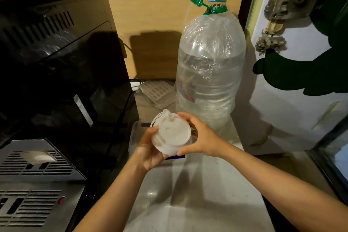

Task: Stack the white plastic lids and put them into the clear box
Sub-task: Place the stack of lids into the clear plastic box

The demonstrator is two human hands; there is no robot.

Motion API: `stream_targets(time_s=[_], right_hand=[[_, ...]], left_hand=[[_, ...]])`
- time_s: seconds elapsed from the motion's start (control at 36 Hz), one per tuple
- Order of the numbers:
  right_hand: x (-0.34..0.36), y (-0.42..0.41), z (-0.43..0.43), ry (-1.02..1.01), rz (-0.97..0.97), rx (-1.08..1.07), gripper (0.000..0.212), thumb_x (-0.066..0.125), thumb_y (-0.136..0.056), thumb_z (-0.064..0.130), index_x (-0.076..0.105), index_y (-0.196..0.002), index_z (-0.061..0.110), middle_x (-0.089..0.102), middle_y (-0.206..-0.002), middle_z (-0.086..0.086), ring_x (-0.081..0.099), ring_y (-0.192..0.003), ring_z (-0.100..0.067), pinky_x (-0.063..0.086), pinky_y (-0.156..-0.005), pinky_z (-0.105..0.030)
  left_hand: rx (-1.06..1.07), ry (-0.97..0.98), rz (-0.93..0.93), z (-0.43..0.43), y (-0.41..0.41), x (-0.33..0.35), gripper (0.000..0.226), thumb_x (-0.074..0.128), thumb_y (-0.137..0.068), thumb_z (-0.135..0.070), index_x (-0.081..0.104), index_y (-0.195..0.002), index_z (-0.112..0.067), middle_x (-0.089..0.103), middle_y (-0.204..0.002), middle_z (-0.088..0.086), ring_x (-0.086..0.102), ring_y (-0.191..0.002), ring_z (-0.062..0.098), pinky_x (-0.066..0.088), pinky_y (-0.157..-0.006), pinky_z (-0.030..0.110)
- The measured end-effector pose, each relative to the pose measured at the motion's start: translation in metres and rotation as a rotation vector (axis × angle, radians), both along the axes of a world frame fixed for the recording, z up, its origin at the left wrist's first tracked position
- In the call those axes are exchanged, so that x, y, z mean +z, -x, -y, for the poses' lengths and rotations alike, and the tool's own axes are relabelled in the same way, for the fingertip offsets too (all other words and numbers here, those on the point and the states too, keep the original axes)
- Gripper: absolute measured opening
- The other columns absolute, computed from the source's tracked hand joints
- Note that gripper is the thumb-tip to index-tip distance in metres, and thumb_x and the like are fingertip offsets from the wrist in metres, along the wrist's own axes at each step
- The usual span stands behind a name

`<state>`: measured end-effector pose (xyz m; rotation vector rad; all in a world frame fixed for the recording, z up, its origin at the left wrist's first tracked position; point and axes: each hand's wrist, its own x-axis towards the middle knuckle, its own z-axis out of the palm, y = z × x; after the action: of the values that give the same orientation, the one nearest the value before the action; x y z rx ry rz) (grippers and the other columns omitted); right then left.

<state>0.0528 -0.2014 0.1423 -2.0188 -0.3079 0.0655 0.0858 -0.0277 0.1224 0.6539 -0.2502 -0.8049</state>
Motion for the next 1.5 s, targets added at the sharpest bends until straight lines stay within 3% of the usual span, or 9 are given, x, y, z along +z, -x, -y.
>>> stream_targets(time_s=[0.14, 0.36, 0.53, 0.67, 0.75, 0.86, 0.97, 1.22, 1.5], right_hand=[[-0.004, -0.021, 0.011, 0.030, 0.012, -0.062, 0.090, 0.087, -0.054, 0.016, 0.033, -0.122, 0.039, 0.042, -0.113, 0.024, 0.048, -0.101, 0.000, 0.041, -0.079, 0.000], [-0.019, -0.058, 0.014, 0.151, -0.004, -0.097, 0.096, 0.086, -0.056, 0.015, 0.032, -0.134, 0.015, 0.042, -0.138, -0.008, 0.040, -0.124, -0.020, 0.036, -0.106, -0.036], [-0.031, -0.086, 0.005, 0.187, -0.045, -0.072, 0.095, 0.085, -0.058, 0.016, 0.031, -0.136, 0.013, 0.041, -0.138, -0.011, 0.039, -0.125, -0.025, 0.037, -0.105, -0.042], [-0.042, -0.098, -0.002, 0.137, -0.081, -0.023, 0.088, 0.083, -0.059, 0.010, 0.035, -0.132, 0.013, 0.045, -0.133, -0.009, 0.042, -0.119, -0.018, 0.035, -0.097, -0.023], [-0.048, -0.102, -0.004, 0.114, -0.110, 0.026, 0.083, 0.081, -0.059, 0.001, 0.039, -0.130, 0.011, 0.049, -0.129, -0.008, 0.044, -0.119, -0.019, 0.036, -0.100, -0.028], [-0.061, -0.106, -0.006, 0.216, -0.147, 0.077, 0.088, 0.079, -0.062, 0.002, 0.031, -0.135, 0.007, 0.040, -0.140, -0.013, 0.037, -0.128, -0.022, 0.031, -0.107, -0.031], [-0.073, -0.109, -0.009, 0.324, -0.180, 0.118, 0.087, 0.079, -0.064, 0.006, 0.030, -0.136, 0.007, 0.039, -0.140, -0.014, 0.036, -0.128, -0.026, 0.028, -0.104, -0.028], [-0.088, -0.113, -0.027, 0.528, -0.291, 0.087, 0.067, 0.062, -0.081, 0.004, 0.026, -0.138, 0.007, 0.039, -0.138, -0.021, 0.042, -0.124, -0.036, 0.038, -0.103, -0.046], [-0.101, -0.115, -0.037, 0.749, -0.341, 0.083, 0.044, 0.042, -0.093, 0.008, 0.026, -0.134, 0.002, 0.042, -0.134, -0.026, 0.044, -0.119, -0.040, 0.038, -0.099, -0.043]], left_hand=[[0.171, -0.358, 0.097, -0.002, -0.022, 0.000, 0.062, 0.082, -0.054, -0.039, 0.063, -0.106, -0.012, 0.076, -0.090, 0.005, 0.070, -0.083, 0.020, 0.058, -0.061, 0.031], [0.409, -0.779, 0.317, -0.003, -0.059, -0.009, 0.033, 0.062, -0.083, -0.019, 0.059, -0.113, -0.005, 0.067, -0.097, 0.008, 0.070, -0.078, 0.016, 0.056, -0.055, 0.023], [0.338, -1.027, 0.468, -0.013, -0.079, -0.009, 0.055, 0.072, -0.074, -0.012, 0.049, -0.124, -0.016, 0.062, -0.099, 0.002, 0.063, -0.088, 0.015, 0.055, -0.058, 0.020], [0.247, -1.237, 0.662, -0.016, -0.087, -0.017, 0.077, 0.086, -0.056, -0.016, 0.048, -0.123, -0.014, 0.060, -0.115, 0.007, 0.059, -0.101, 0.020, 0.051, -0.090, 0.038], [0.216, -1.352, 0.791, -0.013, -0.091, -0.024, 0.076, 0.088, -0.051, -0.022, 0.052, -0.118, -0.015, 0.061, -0.116, 0.008, 0.055, -0.108, 0.022, 0.045, -0.098, 0.041], [0.226, -1.376, 0.785, -0.012, -0.094, -0.041, 0.074, 0.087, -0.050, -0.009, 0.053, -0.116, -0.012, 0.060, -0.113, 0.004, 0.054, -0.107, 0.019, 0.045, -0.090, 0.031], [0.155, -1.470, 0.795, -0.012, -0.094, -0.056, 0.081, 0.086, -0.054, -0.017, 0.048, -0.126, -0.016, 0.058, -0.125, 0.007, 0.050, -0.117, 0.021, 0.040, -0.100, 0.033], [0.033, -1.617, 0.795, -0.004, -0.093, -0.074, 0.064, 0.078, -0.069, -0.020, 0.046, -0.124, -0.016, 0.053, -0.130, 0.009, 0.049, -0.119, 0.024, 0.039, -0.096, 0.033], [-0.068, -1.666, 0.789, -0.002, -0.094, -0.085, 0.052, 0.071, -0.076, -0.024, 0.049, -0.122, -0.017, 0.055, -0.130, 0.009, 0.049, -0.119, 0.024, 0.038, -0.098, 0.034]])
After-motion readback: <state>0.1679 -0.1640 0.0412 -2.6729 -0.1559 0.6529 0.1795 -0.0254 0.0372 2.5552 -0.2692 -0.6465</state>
